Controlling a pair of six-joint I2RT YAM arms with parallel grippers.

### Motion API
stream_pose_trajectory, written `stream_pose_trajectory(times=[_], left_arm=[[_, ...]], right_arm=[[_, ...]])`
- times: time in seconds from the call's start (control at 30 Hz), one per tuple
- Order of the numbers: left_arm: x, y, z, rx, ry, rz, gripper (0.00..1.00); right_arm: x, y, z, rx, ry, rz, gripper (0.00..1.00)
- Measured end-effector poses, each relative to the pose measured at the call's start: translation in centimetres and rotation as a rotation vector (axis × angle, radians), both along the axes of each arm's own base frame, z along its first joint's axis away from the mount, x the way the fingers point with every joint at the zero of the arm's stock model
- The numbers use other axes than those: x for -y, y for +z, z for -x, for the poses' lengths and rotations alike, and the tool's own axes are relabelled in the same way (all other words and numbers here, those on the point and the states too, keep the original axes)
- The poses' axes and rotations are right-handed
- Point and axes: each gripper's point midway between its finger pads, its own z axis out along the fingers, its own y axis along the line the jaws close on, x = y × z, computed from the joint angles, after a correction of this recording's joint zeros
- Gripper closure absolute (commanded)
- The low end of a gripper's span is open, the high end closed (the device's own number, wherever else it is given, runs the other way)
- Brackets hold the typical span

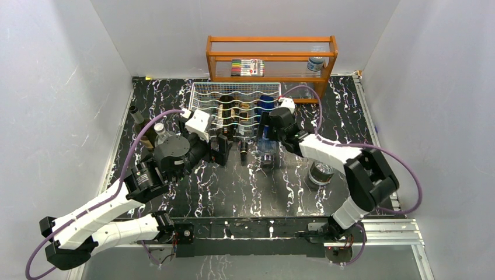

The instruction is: Put the wine bottle on the wine rack

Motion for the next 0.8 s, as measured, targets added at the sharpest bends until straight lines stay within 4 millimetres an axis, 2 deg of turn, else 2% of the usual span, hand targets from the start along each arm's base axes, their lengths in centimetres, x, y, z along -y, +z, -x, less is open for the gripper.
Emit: stream_pose_trajectory(times=[0.13, 0.3, 0.57, 0.8], left_arm=[[-0.1, 0.0, 0.1, -0.001, 0.001, -0.002, 0.02], [-0.3, 0.0, 0.2, -0.001, 0.001, -0.002, 0.02], [-0.9, -0.3, 0.5, -0.012, 0.003, -0.014, 0.02], [-1.4, -0.9, 0.6, -0.024, 0.016, -0.026, 0.02]], right_arm=[[0.2, 4.9, 0.3, 0.089, 0.030, -0.052, 0.06], [1.9, 11.4, 1.5, 0.217, 0.040, -0.090, 0.08], [6.9, 17.7, 5.3, 0.316, 0.018, -0.013, 0.09], [13.0, 23.2, 7.6, 0.373, -0.155, 0.091, 0.09]])
